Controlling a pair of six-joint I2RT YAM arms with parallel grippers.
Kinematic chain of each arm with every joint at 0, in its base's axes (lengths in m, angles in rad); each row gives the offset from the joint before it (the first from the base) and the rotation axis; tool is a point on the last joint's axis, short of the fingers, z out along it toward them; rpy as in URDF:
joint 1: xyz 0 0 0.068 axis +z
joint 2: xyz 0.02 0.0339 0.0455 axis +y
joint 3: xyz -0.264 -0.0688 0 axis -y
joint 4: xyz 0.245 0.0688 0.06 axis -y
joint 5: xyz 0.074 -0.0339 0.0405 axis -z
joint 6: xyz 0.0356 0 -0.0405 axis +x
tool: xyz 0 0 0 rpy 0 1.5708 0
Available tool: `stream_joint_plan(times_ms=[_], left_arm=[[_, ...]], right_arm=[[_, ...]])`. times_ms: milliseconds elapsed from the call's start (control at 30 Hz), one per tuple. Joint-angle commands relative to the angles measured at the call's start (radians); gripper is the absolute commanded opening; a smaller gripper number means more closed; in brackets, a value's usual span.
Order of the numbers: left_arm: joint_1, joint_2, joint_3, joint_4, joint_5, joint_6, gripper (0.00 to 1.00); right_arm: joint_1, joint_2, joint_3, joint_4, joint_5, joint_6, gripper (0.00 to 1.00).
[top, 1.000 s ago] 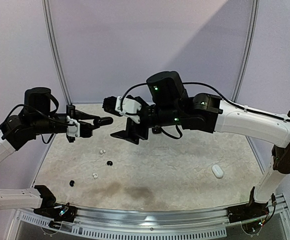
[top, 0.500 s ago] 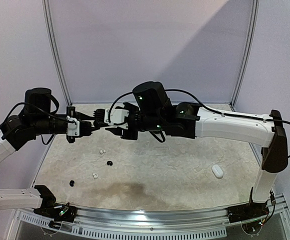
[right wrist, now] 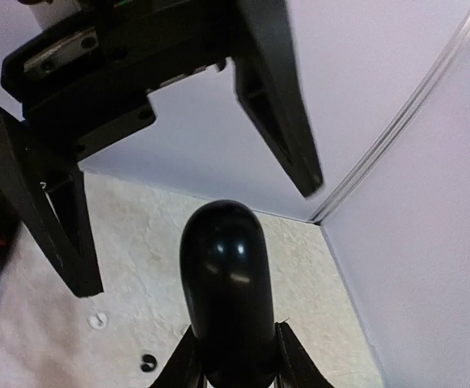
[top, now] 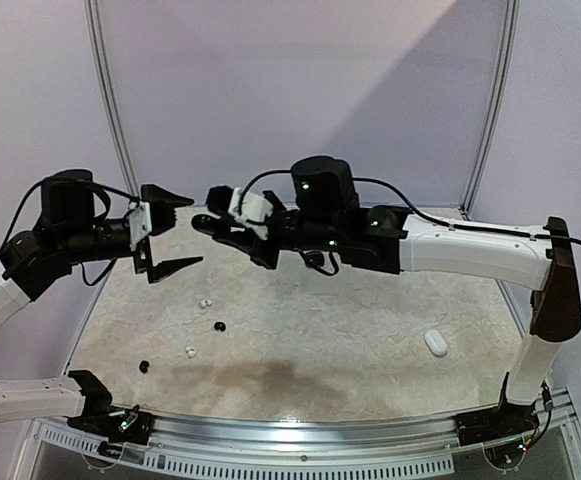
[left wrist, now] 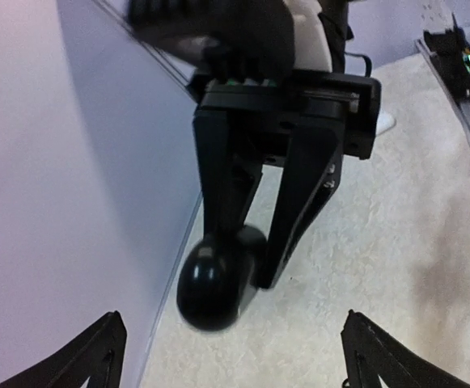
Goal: Insert the wireless bluetooth earbuds into the charging case
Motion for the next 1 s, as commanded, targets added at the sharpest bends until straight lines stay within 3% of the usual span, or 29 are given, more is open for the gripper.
stream_joint_plan(times_ms=[0, 133, 200, 300, 400, 500, 833, 967], left_arm=[[0.083, -0.017, 0.012, 0.132, 0.192, -0.412, 0.96], [0.105, -0.011, 0.005, 0.35, 0.329, -0.833, 0.94], [0.103, 0.016, -0.002, 0.558, 0.34, -1.02, 0.82], [0.09, 0.083, 0.036, 0.674, 0.364, -1.146, 0.75], [0.064, 0.129, 0.068, 0.694, 0.374, -1.157, 0.75], [0.035, 0.146, 0.086, 0.719, 0.4, -1.129, 0.65], [-0.057, 0.18, 0.137, 0.672, 0.427, -1.031, 0.6], [-0.07, 0.192, 0.146, 0.674, 0.402, -1.048, 0.39]], right_arm=[[-0.088, -0.115, -0.122, 0.33, -0.277, 0.312, 0.0], [-0.109, -0.132, -0.17, 0.594, -0.466, 0.477, 0.0], [-0.109, -0.114, -0.156, 0.648, -0.512, 0.532, 0.0], [-0.108, -0.083, -0.136, 0.683, -0.526, 0.572, 0.0], [-0.108, -0.065, -0.119, 0.718, -0.54, 0.59, 0.0], [-0.108, -0.052, -0.1, 0.71, -0.544, 0.603, 0.0], [-0.108, -0.042, -0.077, 0.678, -0.53, 0.585, 0.0], [-0.106, -0.038, -0.067, 0.662, -0.534, 0.577, 0.0]])
